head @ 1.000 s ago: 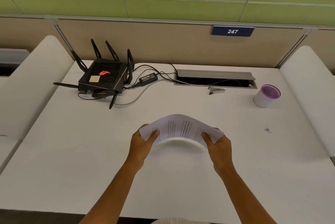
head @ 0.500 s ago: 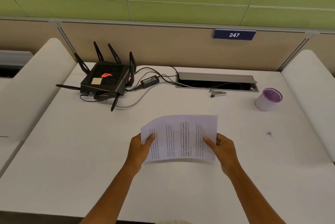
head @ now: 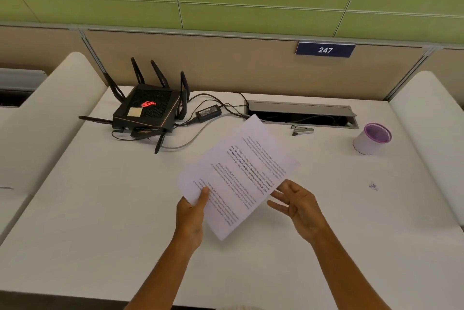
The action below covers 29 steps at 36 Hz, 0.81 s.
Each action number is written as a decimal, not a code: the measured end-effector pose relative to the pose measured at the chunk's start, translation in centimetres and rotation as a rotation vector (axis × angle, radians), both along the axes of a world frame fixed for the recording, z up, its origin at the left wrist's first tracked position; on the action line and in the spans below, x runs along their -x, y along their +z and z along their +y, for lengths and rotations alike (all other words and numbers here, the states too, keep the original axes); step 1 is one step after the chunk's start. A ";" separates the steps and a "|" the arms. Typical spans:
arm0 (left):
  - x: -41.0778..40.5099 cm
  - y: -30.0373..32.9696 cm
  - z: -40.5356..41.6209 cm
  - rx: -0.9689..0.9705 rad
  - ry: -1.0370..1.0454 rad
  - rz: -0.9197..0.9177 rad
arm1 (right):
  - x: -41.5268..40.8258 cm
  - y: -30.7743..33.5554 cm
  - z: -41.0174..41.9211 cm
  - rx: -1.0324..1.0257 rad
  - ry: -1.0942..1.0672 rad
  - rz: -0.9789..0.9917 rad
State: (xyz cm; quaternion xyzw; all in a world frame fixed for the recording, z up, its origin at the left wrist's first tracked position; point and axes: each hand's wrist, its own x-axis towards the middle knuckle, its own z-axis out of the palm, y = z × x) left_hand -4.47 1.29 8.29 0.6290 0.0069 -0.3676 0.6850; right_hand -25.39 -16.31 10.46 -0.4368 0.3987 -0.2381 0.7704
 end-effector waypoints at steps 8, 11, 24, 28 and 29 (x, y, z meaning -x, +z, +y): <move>2.6 -0.1 0.0 0.006 -0.055 0.014 | -2.3 0.4 1.6 0.091 -0.106 0.148; 1.8 0.1 0.8 0.002 -0.069 -0.073 | -2.0 0.9 0.7 0.166 -0.094 0.210; -1.1 5.0 -2.6 -0.010 -0.343 -0.411 | -1.6 4.5 -1.1 0.523 0.017 0.281; -0.8 7.0 -4.3 0.060 -0.255 -0.446 | -1.5 5.1 -0.4 0.655 -0.030 0.238; -0.7 7.2 -4.5 0.066 -0.240 -0.468 | -1.5 5.0 -0.2 0.684 -0.043 0.233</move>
